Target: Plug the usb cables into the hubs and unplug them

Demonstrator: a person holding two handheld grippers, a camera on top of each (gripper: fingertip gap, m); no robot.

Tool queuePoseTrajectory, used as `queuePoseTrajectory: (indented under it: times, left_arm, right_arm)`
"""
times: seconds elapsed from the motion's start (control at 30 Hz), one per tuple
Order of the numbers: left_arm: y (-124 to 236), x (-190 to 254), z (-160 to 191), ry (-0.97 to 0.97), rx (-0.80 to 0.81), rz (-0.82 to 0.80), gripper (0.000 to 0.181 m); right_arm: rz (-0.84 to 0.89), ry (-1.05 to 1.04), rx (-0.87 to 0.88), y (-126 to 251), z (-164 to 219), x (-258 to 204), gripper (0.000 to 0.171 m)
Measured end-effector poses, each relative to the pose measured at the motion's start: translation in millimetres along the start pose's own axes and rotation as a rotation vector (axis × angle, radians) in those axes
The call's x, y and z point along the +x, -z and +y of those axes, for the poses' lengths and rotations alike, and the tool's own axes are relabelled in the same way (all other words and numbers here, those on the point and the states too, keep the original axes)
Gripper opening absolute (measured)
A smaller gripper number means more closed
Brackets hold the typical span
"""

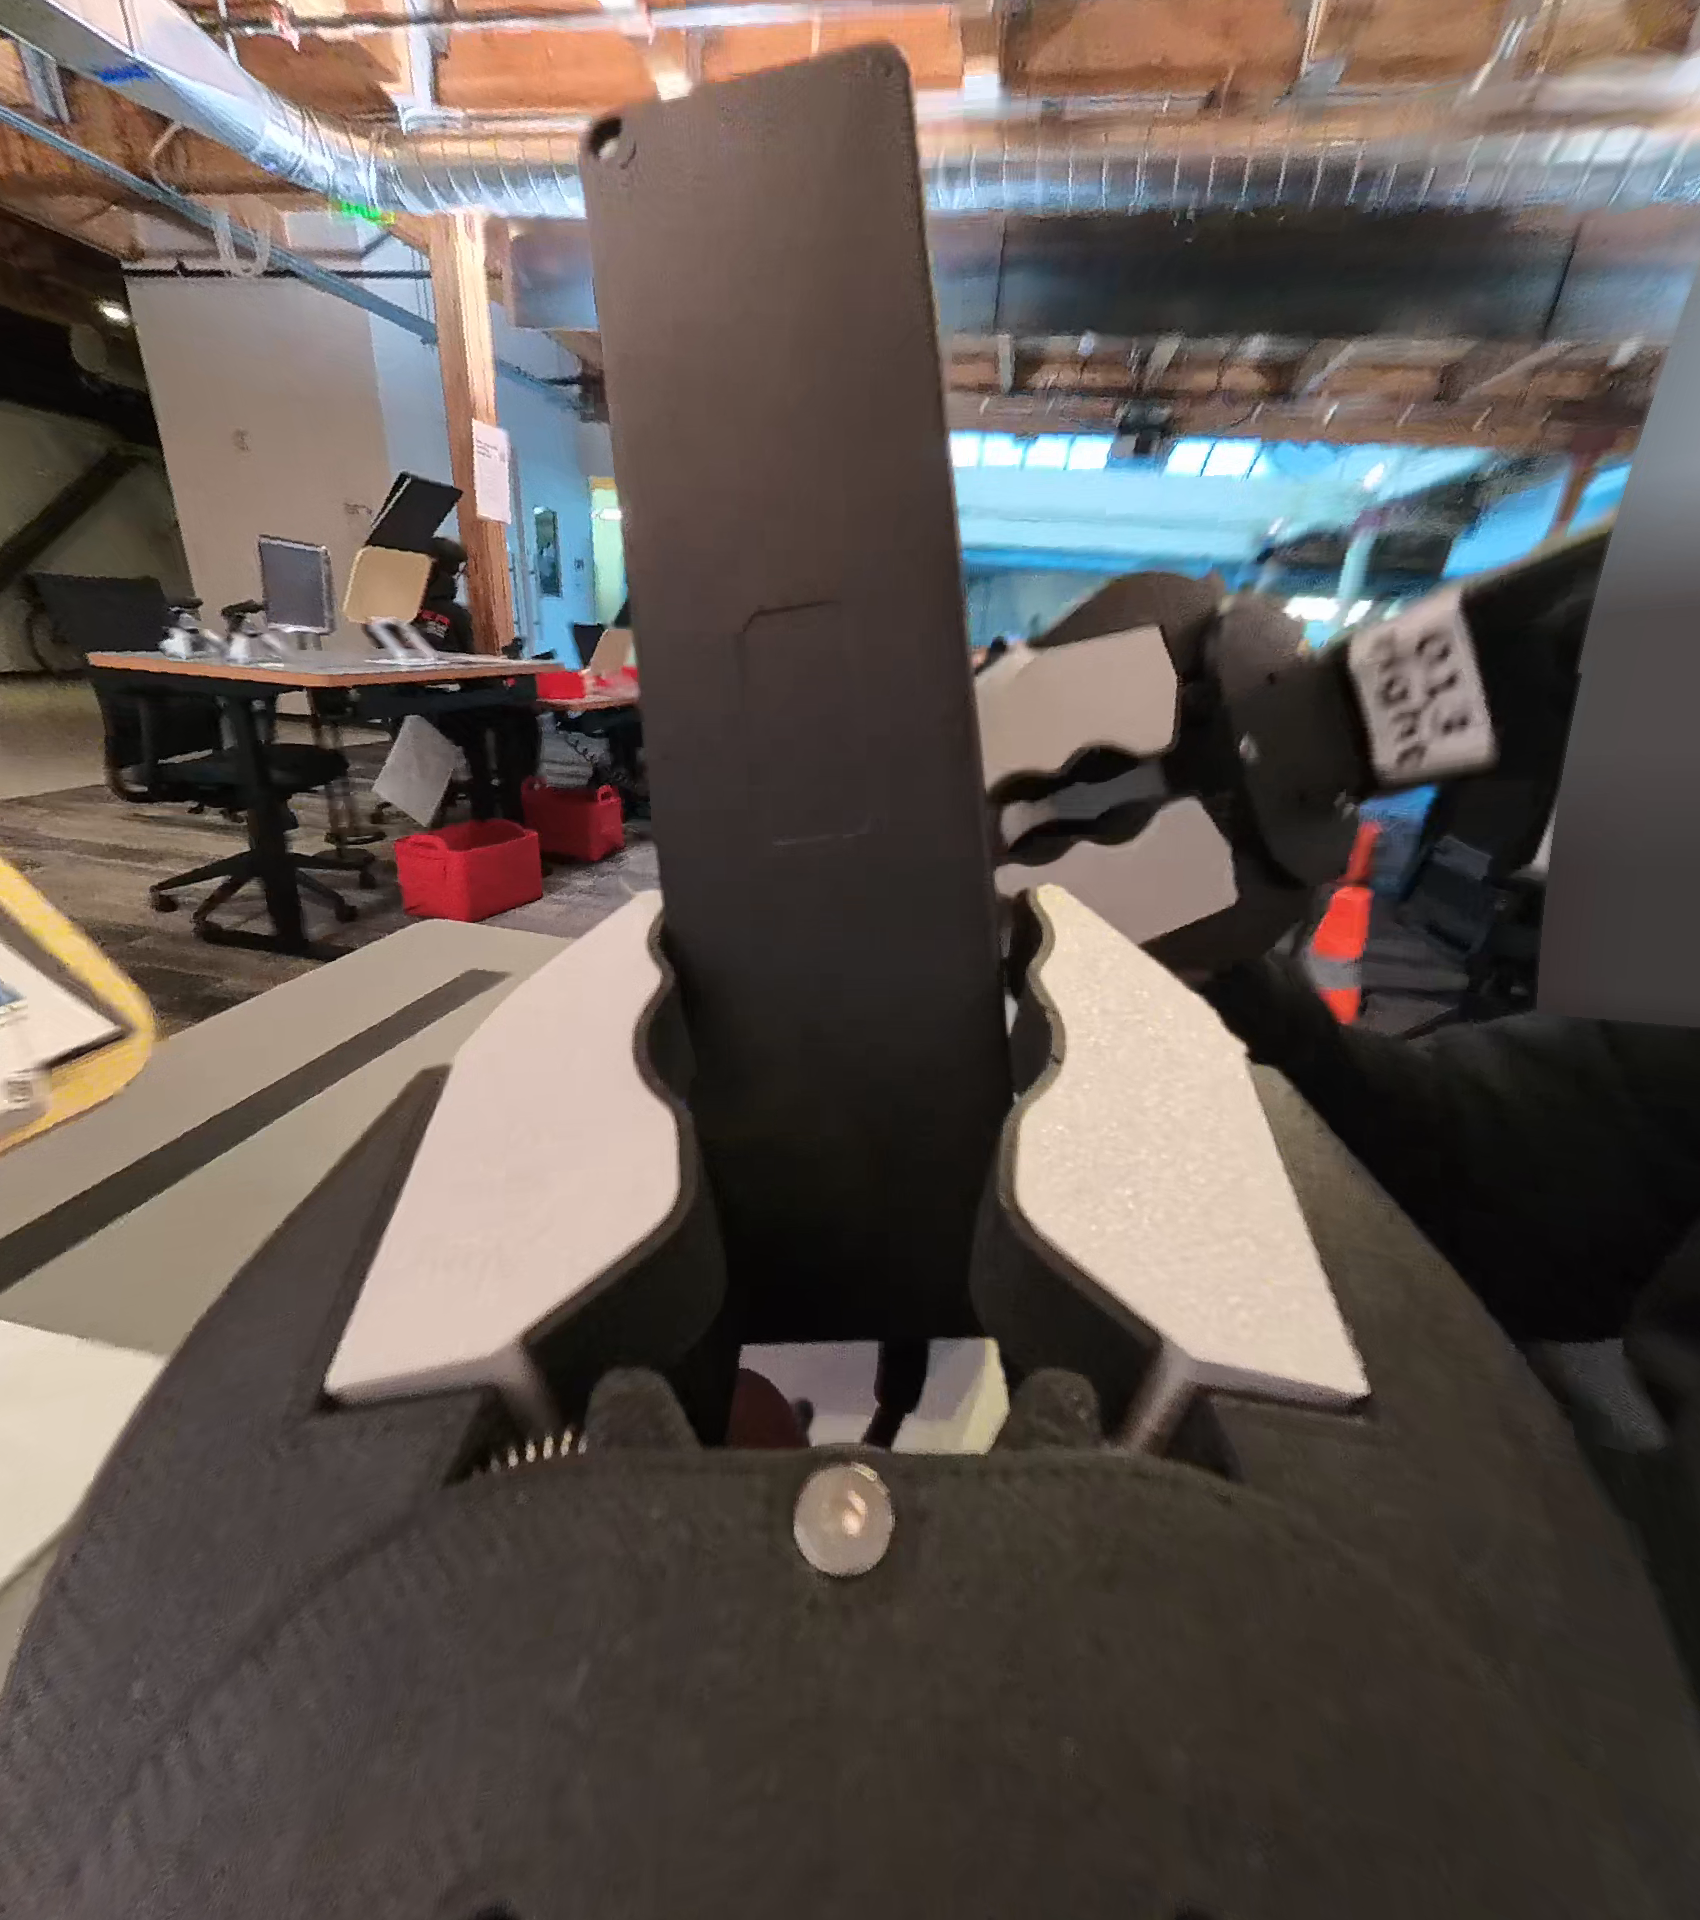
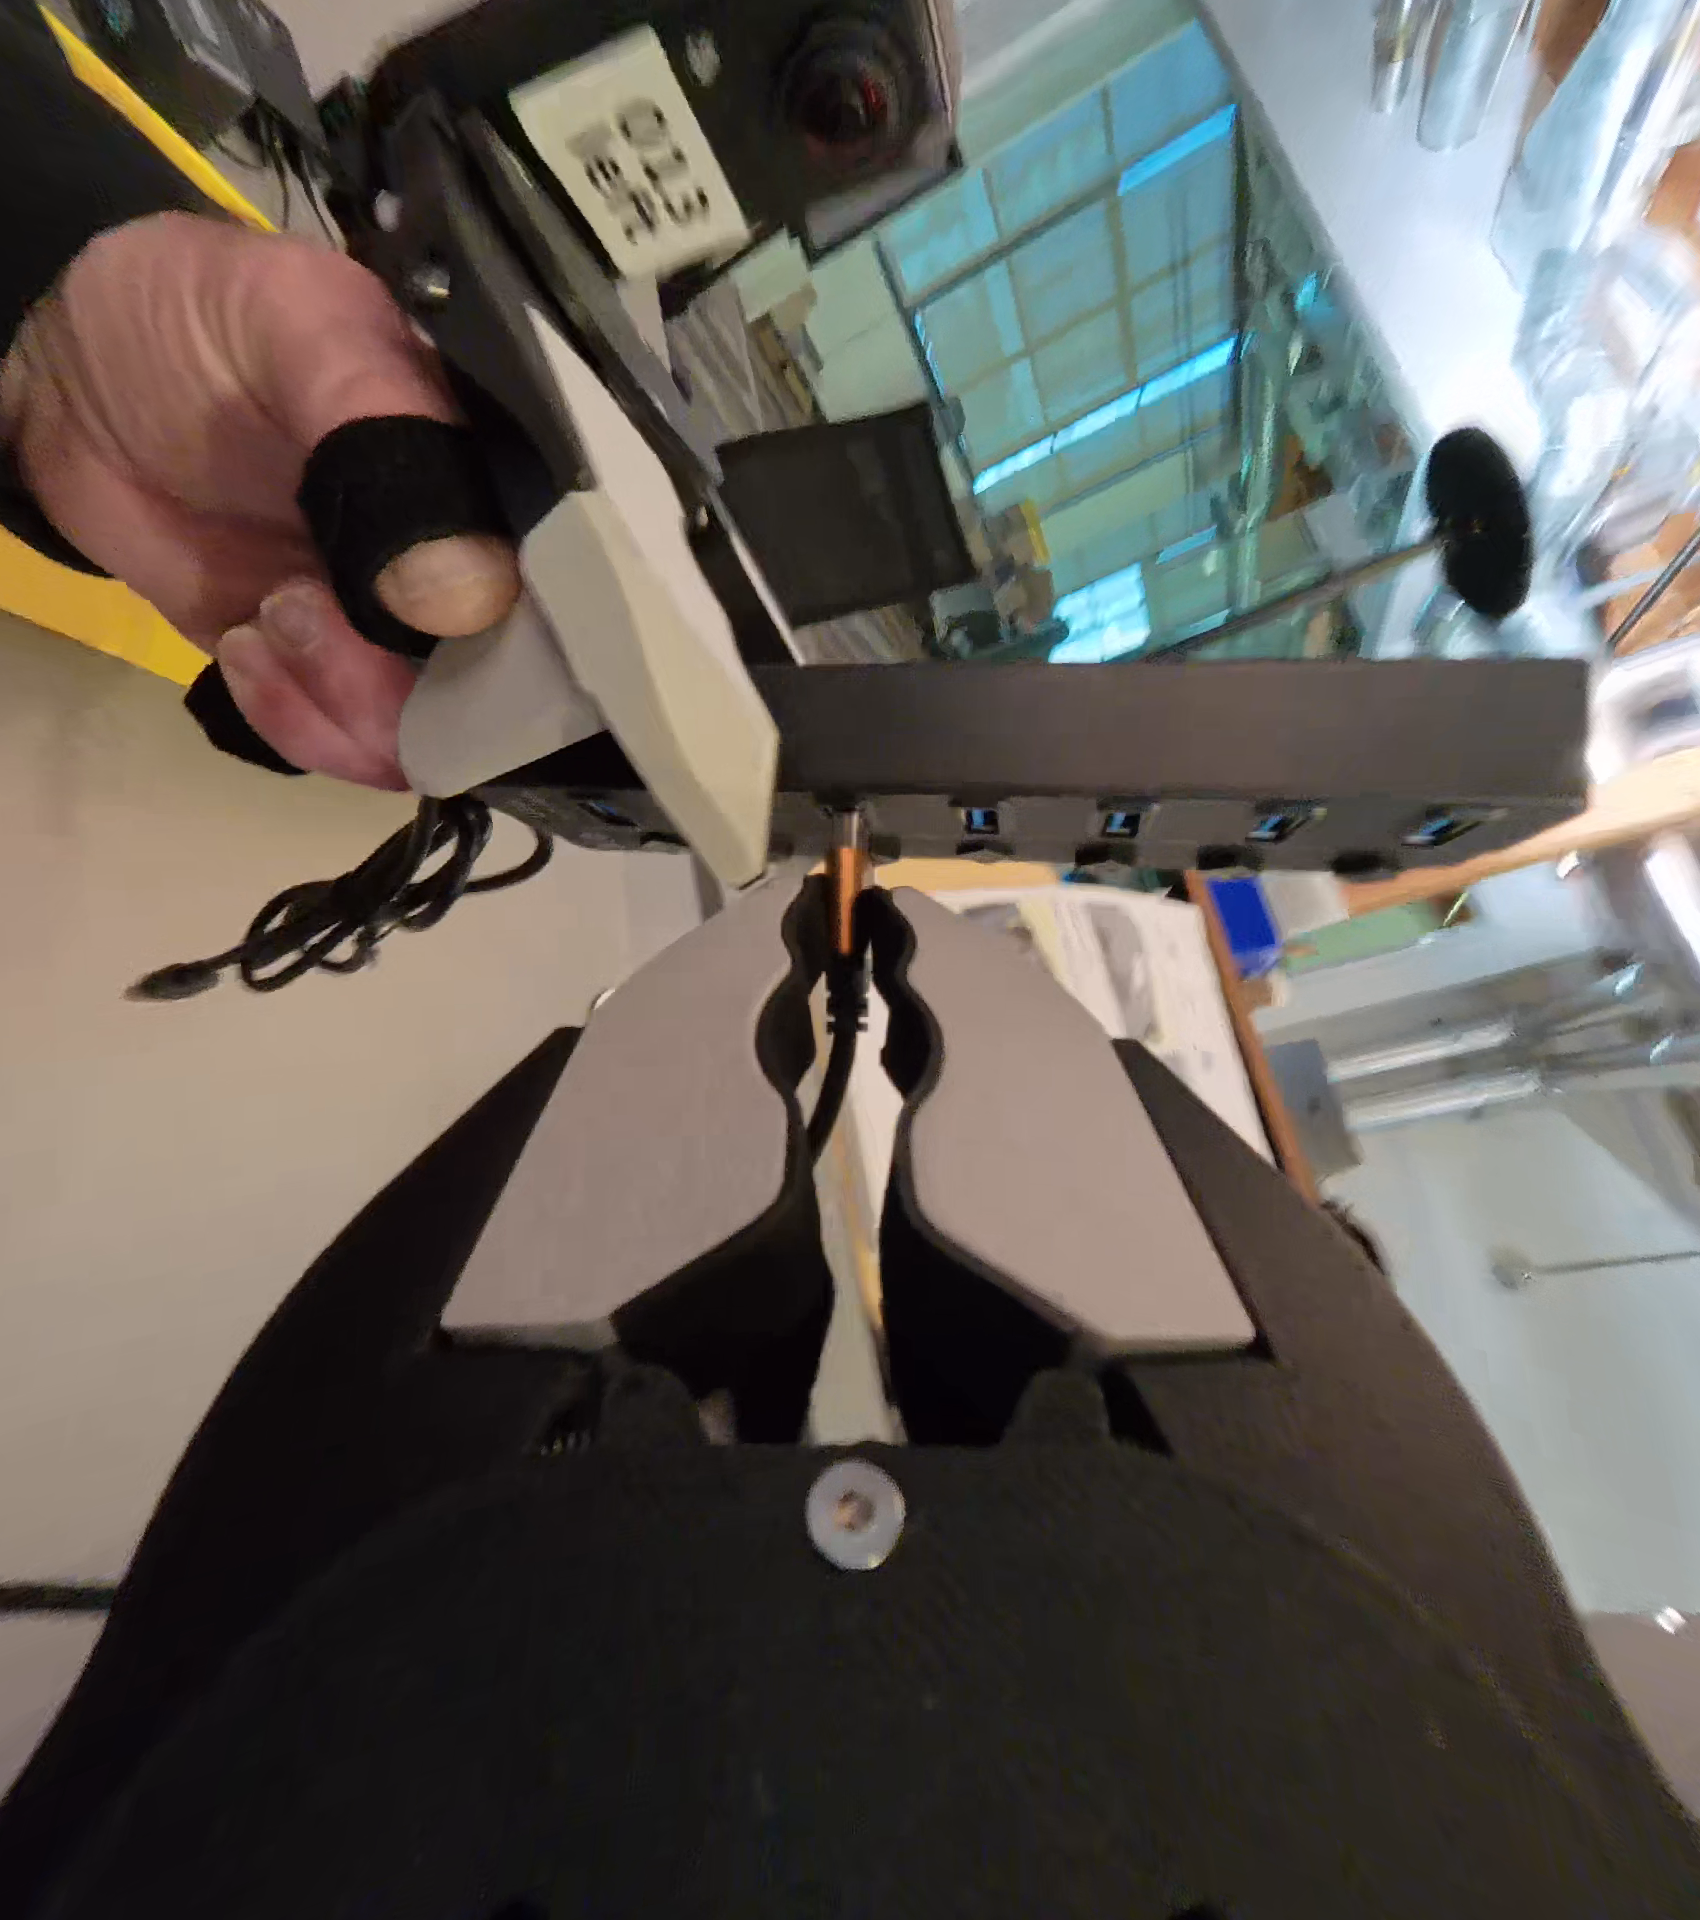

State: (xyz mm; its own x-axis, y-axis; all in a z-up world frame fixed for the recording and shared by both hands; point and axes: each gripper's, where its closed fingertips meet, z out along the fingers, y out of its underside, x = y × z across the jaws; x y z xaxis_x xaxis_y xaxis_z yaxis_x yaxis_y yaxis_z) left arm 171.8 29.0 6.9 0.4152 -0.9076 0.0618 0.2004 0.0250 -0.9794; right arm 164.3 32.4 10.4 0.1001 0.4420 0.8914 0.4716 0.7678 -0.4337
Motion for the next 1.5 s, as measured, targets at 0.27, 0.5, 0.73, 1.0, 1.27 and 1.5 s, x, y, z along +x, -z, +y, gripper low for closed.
queuePoseTrajectory:
  times: [0.27, 0.5, 0.73, 1.0, 1.27, 1.5]
  left_arm:
    - [1, 2, 3, -0.062, -0.066, -0.005, 0.059]
    - [-3, 3, 6, -0.037, -0.068, -0.016, 0.059]
    - [20, -29, -20, -0.04, 0.014, -0.108, 0.06]
    - [31, -34, -31, -0.031, 0.045, -0.111, 0.059]
    - [31, -34, -27, -0.111, -0.024, -0.125, 0.059]
    - [30, -42, -19, -0.073, -0.032, -0.132, 0.06]
  right_arm:
    - [-0.038, 0.042, -0.059, -1, -1, -5, 0.011]
    - [0.038, 0.198, -0.164, 4, 4, -2, 0.006]
    - [0.072, 0.071, -0.166, 40, 25, 37, 0.006]
    - [0.165, -0.23, -0.302, 84, 102, 69, 0.006]
    - [0.419, -0.539, -0.515, 155, 219, 79, 0.007]
    - [0.632, -0.84, -0.522, 190, 314, 50, 0.007]
